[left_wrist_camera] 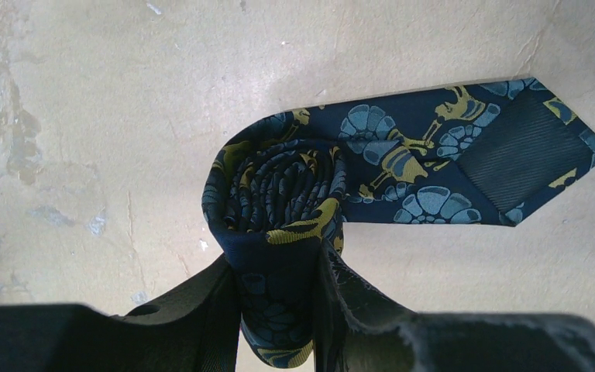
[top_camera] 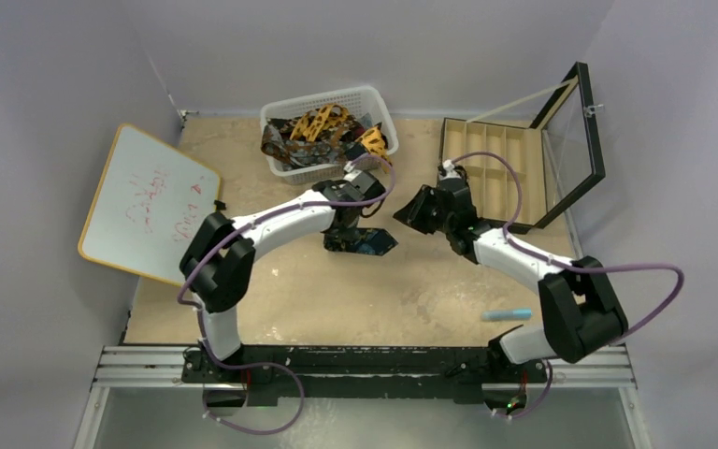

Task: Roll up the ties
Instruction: Roll the tie at the center of the board.

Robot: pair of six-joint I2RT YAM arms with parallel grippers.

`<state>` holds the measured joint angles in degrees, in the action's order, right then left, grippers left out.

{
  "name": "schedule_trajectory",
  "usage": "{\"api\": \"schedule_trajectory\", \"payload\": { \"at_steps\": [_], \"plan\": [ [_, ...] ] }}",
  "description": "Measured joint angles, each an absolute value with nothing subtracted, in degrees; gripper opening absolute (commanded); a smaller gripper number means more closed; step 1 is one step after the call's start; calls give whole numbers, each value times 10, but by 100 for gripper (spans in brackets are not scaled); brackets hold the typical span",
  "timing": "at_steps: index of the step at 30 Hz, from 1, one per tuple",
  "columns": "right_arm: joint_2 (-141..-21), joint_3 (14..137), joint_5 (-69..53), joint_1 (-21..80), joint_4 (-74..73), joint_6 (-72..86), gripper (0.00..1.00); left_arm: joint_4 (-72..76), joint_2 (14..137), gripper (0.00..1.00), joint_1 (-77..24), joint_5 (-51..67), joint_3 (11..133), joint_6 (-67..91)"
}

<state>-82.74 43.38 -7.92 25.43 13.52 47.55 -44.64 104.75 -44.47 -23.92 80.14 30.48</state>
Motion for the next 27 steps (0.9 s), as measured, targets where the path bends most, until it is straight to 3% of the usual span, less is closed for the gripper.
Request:
{"api": "schedule_trajectory", "payload": {
  "at_steps": [3,8,14,21,27],
  "plan": [
    [-799,423,-59,254,125,476,24,-476,1086,26,-467,-272,846,326],
    [-771,403,-44,253,117,476,27,-512,1138,51,-491,-301,898,356],
    [-755,373,-44,247,116,480,29,-505,1155,64,-498,-273,921,368],
    [-757,343,-74,235,117,480,35,-418,1141,66,-476,-133,905,357],
    [-775,344,-133,231,151,475,50,-360,1072,68,-431,-55,837,358]
  ]
}}
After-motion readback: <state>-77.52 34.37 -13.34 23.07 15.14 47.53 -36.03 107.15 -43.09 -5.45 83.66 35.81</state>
